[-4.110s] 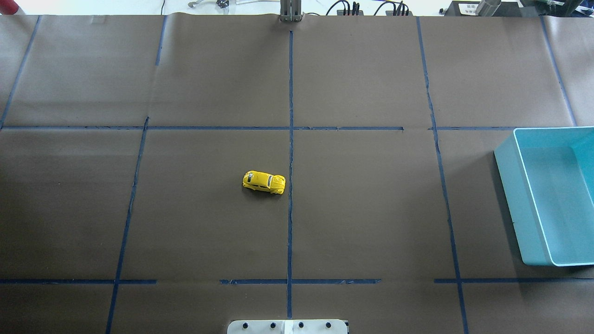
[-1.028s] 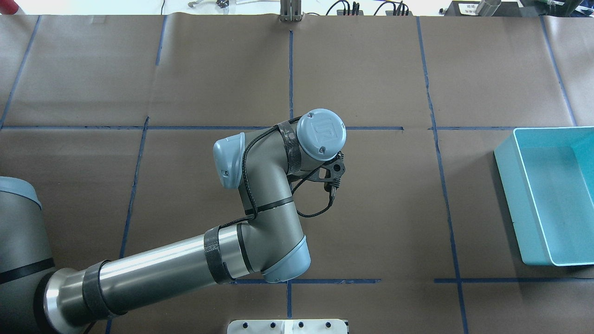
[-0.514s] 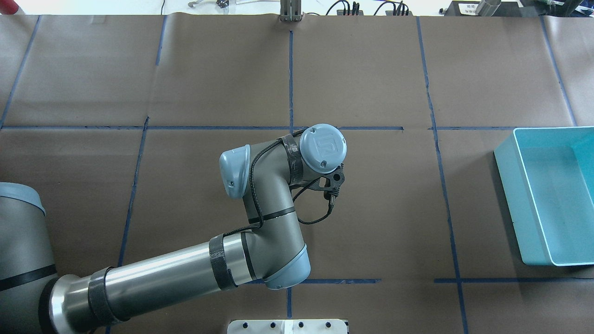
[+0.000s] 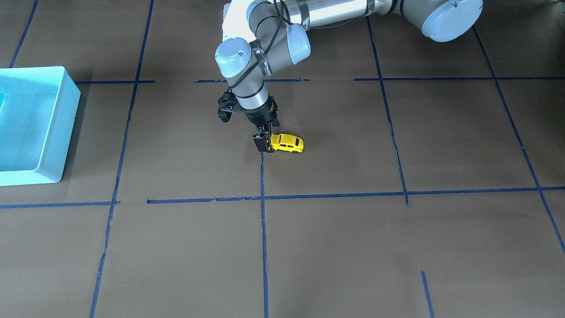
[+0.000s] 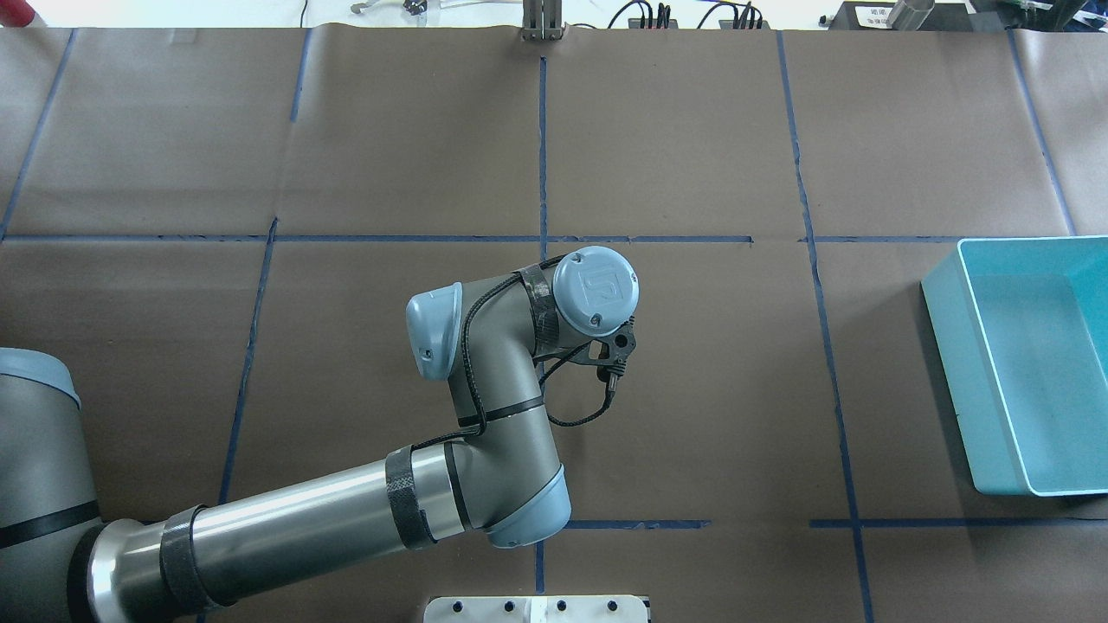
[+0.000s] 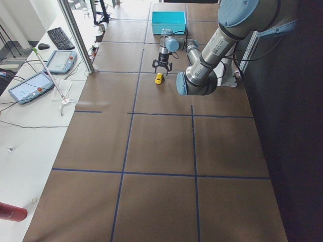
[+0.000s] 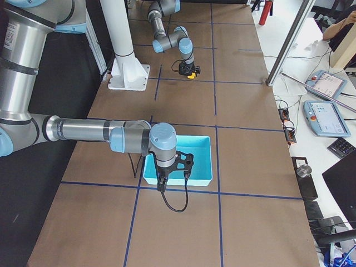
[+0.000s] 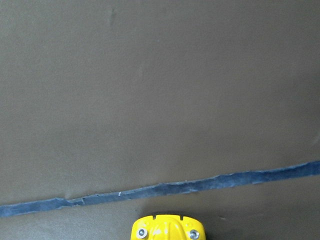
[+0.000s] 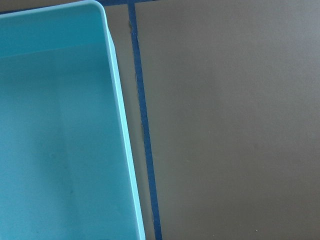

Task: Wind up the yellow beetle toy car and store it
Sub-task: 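Roll the held car along the table toward the tray with the left gripper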

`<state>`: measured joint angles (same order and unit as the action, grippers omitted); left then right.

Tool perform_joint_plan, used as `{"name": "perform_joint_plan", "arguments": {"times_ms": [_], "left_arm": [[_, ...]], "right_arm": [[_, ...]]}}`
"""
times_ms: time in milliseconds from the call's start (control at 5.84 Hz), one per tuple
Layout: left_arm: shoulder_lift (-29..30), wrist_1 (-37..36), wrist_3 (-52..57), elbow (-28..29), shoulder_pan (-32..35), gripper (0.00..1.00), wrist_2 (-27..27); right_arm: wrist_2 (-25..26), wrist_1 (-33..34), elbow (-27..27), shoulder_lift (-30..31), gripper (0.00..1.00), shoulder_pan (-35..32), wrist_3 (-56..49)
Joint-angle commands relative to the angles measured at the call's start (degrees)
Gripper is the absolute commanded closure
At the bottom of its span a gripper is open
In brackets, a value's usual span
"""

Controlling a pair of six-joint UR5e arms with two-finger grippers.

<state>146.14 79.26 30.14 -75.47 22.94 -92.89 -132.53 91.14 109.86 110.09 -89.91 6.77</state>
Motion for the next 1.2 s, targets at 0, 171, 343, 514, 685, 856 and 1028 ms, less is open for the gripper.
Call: {"name": "perform_joint_plan", "arguments": {"times_ms": [0,171,343,514,685,856,1028], "left_arm": [[-0.68,1.33,0.01,0.06,0.26,0.06,0.25],[-0.86,1.68,0.01,0.06,0.35,0.08,0.16],[-0.95,1.86,-0.08,0.06,0.35,0.23,-0.01],[-0.86,1.86,-0.26,0.06,0.35,0.60,-0.27],[-0.86,1.86,-0.43,-0.03,0.35,0.84,-0.45],[-0.86,1.86,-0.61,-0.12,0.35,0.97,-0.63],[-0.86,1.95,-1.74,-0.56,0.35,1.00,-1.32]], "right_arm": [[-0.01,-0.08,0.00,0.39,0.00,0.00,0.00],[-0.01,-0.08,0.01,0.30,0.00,0.00,0.00],[0.08,-0.08,0.01,-0.05,0.00,0.00,0.00],[0.08,-0.17,0.27,-0.31,0.00,0.00,0.00],[0.17,-0.09,0.10,-0.23,0.00,0.00,0.00],[0.08,-0.17,0.35,-0.40,0.00,0.00,0.00],[0.17,-0.17,0.44,-0.40,0.00,0.00,0.00]]}}
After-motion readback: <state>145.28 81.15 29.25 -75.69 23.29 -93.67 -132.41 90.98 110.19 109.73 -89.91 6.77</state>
